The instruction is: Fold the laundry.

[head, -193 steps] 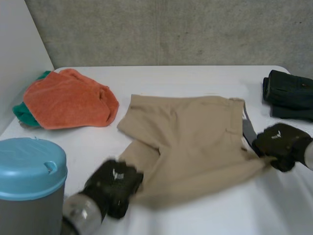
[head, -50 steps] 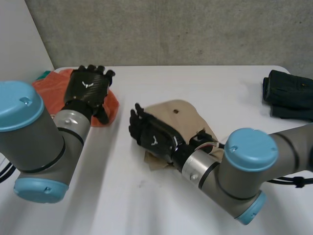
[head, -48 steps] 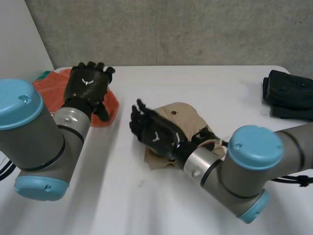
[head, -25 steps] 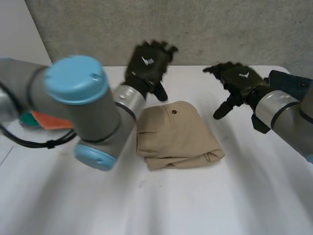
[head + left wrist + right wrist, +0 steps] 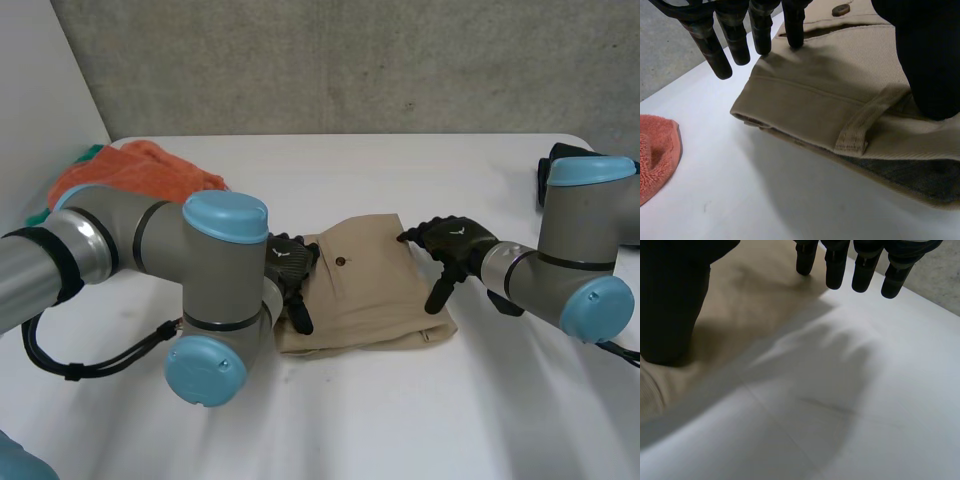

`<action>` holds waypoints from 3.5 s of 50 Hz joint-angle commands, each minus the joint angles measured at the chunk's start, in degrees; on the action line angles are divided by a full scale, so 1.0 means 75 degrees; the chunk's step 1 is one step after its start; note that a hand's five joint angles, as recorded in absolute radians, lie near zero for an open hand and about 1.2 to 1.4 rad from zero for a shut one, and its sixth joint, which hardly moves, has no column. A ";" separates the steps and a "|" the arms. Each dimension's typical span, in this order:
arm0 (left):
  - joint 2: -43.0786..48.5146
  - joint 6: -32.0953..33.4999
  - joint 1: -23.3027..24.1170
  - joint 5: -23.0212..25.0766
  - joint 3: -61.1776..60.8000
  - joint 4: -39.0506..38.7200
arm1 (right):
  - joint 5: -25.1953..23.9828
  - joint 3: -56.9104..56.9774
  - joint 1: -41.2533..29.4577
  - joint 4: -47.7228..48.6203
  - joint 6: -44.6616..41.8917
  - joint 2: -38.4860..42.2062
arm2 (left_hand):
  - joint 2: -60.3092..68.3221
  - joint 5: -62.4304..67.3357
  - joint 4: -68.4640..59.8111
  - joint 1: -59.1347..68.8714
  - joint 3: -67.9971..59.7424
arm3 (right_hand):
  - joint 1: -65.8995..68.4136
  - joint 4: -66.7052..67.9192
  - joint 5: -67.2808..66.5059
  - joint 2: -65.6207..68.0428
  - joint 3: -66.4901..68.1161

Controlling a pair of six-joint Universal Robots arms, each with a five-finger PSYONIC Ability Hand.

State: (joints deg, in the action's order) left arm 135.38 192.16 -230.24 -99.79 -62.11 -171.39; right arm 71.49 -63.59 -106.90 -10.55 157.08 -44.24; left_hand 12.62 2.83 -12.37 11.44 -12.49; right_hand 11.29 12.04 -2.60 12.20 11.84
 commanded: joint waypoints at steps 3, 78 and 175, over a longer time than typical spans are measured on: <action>-0.1103 0.0008 -0.0051 0.0099 0.0067 -0.0315 | 0.0440 -0.0309 -0.0466 0.0105 -0.0588 -0.1073 | -0.0253 -0.0281 0.0220 -0.0096 0.0236 | -0.0172 -0.0272 0.0347 -0.0293 -0.0246; -0.2745 -0.0238 -0.1047 0.4740 0.0324 -0.0738 | 0.1284 -0.1214 -0.0081 0.7066 0.0641 -0.1355 | -0.0006 -0.0035 -0.0027 0.0151 -0.0010 | 0.9161 0.9061 -0.8986 0.9040 0.9088; 0.0698 0.2516 -0.5383 0.4095 0.1414 -0.1873 | -0.0439 -0.5232 0.0647 0.5684 -0.2275 -0.3442 | 0.0441 0.0412 -0.0473 0.0597 -0.0457 | -0.0172 -0.0272 0.0347 -0.0293 -0.0246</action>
State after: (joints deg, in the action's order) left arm 130.75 208.74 -268.03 -75.89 -54.92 -179.01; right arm 67.40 -101.26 -102.04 32.67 146.75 -72.19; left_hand 12.61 2.82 -12.27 11.54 -12.51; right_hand 12.88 12.08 -2.55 12.38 11.89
